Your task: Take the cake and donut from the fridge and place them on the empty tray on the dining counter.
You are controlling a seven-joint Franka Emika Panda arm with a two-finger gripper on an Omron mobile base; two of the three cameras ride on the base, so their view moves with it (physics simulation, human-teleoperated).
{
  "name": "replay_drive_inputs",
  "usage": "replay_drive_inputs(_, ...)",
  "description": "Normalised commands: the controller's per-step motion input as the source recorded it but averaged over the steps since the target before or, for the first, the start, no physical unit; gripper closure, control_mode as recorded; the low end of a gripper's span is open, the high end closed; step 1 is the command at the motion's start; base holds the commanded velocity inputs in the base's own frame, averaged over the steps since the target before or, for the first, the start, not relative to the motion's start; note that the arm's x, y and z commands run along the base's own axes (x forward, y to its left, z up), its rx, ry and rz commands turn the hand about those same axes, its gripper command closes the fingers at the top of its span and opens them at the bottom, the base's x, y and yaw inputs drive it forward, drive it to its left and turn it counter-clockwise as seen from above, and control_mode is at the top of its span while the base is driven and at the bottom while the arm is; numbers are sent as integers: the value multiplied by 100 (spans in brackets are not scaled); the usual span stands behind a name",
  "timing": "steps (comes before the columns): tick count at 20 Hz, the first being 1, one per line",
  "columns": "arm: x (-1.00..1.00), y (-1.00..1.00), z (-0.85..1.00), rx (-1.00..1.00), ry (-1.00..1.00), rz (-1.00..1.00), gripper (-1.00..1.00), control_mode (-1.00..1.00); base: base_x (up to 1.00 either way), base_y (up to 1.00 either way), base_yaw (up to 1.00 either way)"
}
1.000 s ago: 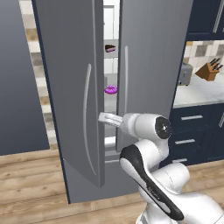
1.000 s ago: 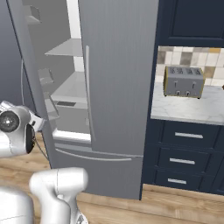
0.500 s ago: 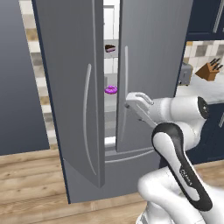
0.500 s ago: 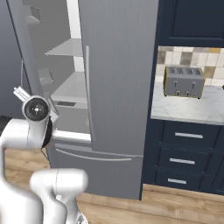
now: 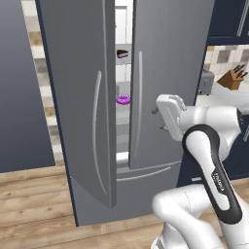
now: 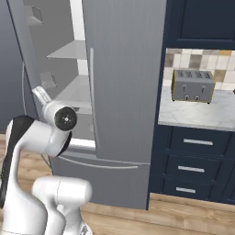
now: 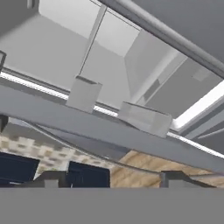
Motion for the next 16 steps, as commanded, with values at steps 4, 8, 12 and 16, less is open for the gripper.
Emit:
replay_drive_inputs(4,45,-22,0,17,6,2,100,-100,0,0,0)
replay_drive_inputs(8,53,-22,0,17,5,3,100,-100,0,0,0)
replay_drive_inputs(12,65,-4,-9,10,8,4,100,-100,0,0,0)
replay_drive_inputs(16,62,0,-26,7,10,11,100,-100,0,0,0)
